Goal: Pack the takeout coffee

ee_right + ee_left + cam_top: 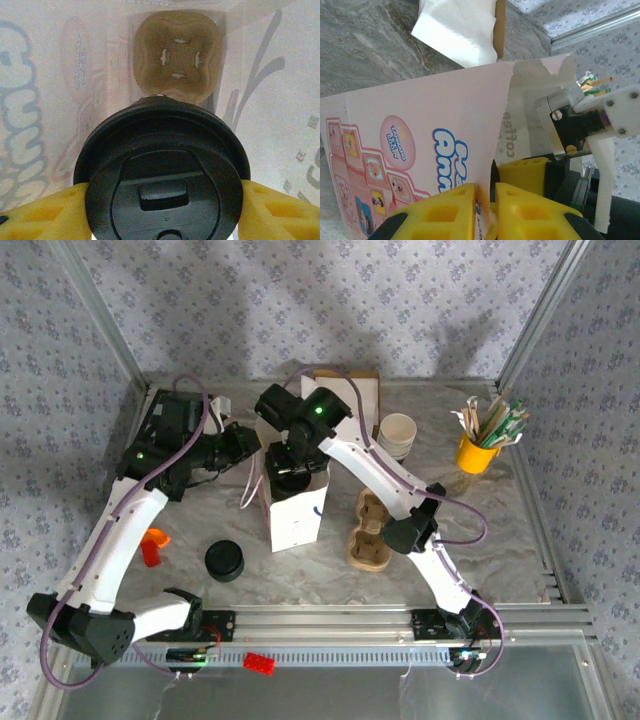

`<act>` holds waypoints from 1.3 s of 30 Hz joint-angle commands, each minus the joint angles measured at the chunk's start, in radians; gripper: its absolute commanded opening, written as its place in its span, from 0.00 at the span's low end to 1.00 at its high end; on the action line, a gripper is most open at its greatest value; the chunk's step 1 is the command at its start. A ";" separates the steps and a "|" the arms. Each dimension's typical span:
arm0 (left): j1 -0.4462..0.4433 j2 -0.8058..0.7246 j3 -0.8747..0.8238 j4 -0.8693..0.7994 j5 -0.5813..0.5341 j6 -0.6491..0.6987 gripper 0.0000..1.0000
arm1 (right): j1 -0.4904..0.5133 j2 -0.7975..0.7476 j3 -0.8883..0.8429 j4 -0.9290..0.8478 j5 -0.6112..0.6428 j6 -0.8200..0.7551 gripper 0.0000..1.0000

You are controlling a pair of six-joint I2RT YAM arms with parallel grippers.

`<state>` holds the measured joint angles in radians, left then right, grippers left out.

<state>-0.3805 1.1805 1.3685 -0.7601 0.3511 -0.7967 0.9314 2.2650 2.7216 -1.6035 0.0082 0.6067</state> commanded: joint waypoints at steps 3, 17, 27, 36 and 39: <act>-0.013 -0.039 -0.012 0.026 -0.041 -0.042 0.17 | 0.021 0.024 0.023 -0.180 0.050 0.015 0.64; -0.024 -0.073 -0.082 0.087 -0.087 -0.158 0.17 | 0.060 0.001 -0.042 -0.199 0.106 0.073 0.64; -0.021 -0.104 -0.096 0.086 -0.134 -0.152 0.17 | 0.075 -0.034 -0.123 -0.201 0.112 0.070 0.64; -0.020 -0.113 -0.112 0.086 -0.126 -0.144 0.17 | 0.078 -0.062 -0.168 -0.200 0.069 0.056 0.64; -0.021 -0.114 -0.115 0.087 -0.137 -0.138 0.17 | 0.072 -0.067 -0.175 -0.199 0.058 0.048 0.64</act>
<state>-0.3996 1.0863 1.2533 -0.6968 0.2264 -0.9371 1.0039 2.2452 2.5526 -1.6039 0.0818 0.6617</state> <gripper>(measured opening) 0.173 0.643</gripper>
